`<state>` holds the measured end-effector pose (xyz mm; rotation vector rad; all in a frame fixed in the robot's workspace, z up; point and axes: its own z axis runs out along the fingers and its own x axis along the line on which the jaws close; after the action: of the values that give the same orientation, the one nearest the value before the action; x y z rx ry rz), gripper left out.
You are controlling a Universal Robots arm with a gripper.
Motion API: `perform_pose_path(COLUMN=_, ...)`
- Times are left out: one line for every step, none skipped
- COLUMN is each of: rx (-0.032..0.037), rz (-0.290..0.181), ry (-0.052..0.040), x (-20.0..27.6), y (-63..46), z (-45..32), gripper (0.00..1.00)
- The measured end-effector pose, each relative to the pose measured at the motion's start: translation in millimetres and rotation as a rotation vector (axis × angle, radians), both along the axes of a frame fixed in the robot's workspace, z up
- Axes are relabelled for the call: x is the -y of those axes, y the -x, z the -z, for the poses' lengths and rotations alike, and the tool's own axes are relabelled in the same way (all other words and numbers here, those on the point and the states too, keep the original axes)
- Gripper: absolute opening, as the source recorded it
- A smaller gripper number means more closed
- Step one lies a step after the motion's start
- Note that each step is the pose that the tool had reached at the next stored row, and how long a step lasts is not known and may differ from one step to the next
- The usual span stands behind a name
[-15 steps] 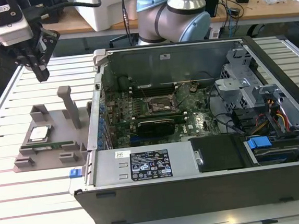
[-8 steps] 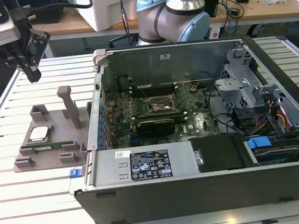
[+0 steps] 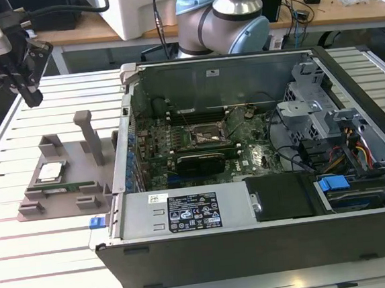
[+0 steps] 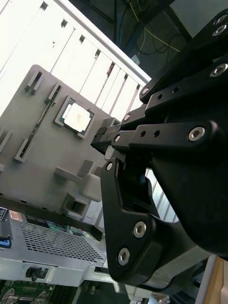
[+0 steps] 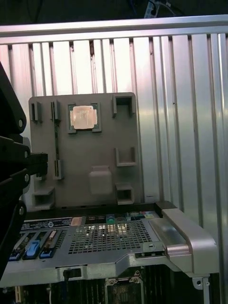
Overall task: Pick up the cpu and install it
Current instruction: 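Reach for the cpu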
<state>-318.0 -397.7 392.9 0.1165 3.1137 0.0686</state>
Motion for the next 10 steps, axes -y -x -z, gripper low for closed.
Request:
perform_pose_path(rx=-0.0001, rz=0.0, ry=0.0, x=0.0, y=1.9, z=0.0, gripper=0.11)
perform_pose_path(rx=0.0, rz=0.0, ry=0.0, x=0.0, y=4.4, z=0.0, gripper=0.11)
perform_pose_path(rx=0.0, rz=0.0, ry=0.0, x=-0.1, y=6.3, z=0.0, gripper=0.11)
perform_pose_path(rx=0.0, rz=0.0, ry=0.0, x=-0.1, y=7.8, z=0.0, gripper=0.11)
perform_pose_path(rx=0.0, rz=0.0, ry=0.0, x=-0.1, y=12.8, z=0.0, gripper=0.11)
perform_pose_path(rx=0.0, rz=0.0, ry=0.0, x=-0.1, y=18.5, z=0.0, gripper=0.11)
perform_pose_path(rx=-0.0001, rz=0.0, ry=0.0, x=-0.1, y=22.7, z=0.0, gripper=0.11)
perform_pose_path(rx=0.0001, rz=0.0, ry=0.0, x=-0.2, y=24.5, z=0.1, gripper=0.11)
perform_pose_path(rx=0.0, rz=0.0, ry=0.0, x=-0.2, y=25.7, z=0.0, gripper=0.11)
perform_pose_path(rx=0.0, rz=0.0, ry=0.0, x=-0.2, y=28.0, z=0.0, gripper=0.11)
